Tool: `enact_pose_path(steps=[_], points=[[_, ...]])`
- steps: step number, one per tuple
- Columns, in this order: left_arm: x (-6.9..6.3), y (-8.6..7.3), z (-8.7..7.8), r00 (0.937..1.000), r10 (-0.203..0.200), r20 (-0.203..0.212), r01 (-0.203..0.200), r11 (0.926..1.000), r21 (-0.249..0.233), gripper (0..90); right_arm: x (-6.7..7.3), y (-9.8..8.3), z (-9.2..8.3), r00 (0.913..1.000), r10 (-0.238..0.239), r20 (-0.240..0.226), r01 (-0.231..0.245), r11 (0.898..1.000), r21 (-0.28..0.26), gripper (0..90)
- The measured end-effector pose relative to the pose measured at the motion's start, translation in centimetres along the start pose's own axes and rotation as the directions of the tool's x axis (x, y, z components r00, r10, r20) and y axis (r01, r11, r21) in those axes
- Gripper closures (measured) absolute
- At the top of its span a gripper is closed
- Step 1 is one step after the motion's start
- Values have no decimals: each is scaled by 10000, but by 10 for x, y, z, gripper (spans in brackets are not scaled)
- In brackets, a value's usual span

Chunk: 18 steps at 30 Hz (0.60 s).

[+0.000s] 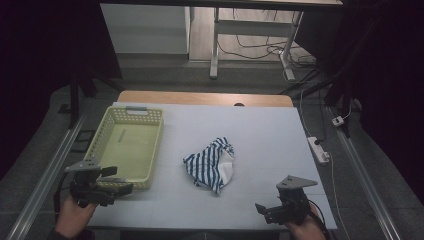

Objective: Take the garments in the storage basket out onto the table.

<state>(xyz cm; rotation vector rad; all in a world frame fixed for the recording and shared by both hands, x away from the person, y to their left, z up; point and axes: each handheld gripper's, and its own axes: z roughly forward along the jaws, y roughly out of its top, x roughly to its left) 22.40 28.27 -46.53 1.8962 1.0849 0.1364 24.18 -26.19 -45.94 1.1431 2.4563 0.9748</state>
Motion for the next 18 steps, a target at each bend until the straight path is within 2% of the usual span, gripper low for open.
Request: enact_pose_path(steps=[12, 18], points=[[5, -23, -23, 9986, -455, -259, 448, 9986, -289, 0, 0, 0, 0, 10000, 36, 60, -36, 10000, 52, 13], [7, -34, -32, 9970, -605, -478, 592, 9979, -273, 0, 0, 0, 0, 10000, 54, 60, -54, 10000, 64, 13]])
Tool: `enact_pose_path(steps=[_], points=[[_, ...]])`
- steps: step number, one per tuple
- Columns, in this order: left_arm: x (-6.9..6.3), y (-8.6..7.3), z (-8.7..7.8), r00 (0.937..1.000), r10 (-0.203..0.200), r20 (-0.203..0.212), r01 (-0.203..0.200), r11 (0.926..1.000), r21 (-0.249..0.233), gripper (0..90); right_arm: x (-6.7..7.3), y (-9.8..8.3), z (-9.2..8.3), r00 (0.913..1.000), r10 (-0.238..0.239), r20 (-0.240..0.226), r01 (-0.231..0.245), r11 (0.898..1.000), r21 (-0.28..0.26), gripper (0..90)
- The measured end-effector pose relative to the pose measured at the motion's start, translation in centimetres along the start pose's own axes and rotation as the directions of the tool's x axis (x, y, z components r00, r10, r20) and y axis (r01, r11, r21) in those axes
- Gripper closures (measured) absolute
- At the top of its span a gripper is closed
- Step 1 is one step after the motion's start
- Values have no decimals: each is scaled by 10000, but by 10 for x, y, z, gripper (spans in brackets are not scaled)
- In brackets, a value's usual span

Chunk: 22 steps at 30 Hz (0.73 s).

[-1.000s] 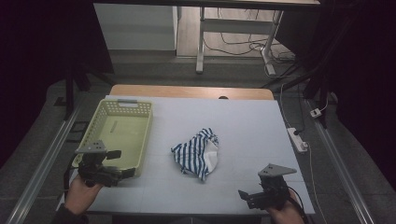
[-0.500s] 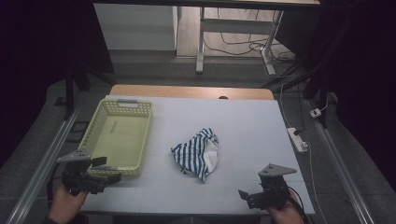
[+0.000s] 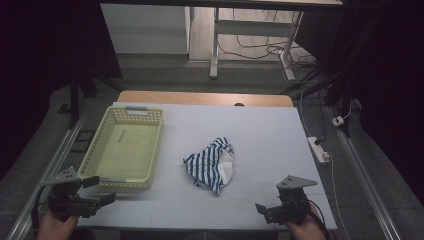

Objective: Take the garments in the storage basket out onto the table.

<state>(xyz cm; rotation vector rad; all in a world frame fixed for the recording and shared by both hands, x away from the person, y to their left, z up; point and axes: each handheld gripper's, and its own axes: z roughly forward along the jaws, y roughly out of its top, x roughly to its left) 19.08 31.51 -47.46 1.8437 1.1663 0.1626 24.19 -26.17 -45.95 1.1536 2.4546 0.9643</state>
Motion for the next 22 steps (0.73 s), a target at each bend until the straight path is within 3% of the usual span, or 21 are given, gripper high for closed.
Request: enact_pose_path(steps=[11, 22], points=[[-1, -18, -12, 9986, -112, -519, 131, 9993, 352, 0, 1, 0, 0, 10000, -10, 38, 10, 10000, 45, 13], [-3, -22, -15, 9967, -182, -795, 241, 9970, 732, 0, 0, 0, 1, 10000, -50, 70, 50, 10000, 87, 13]])
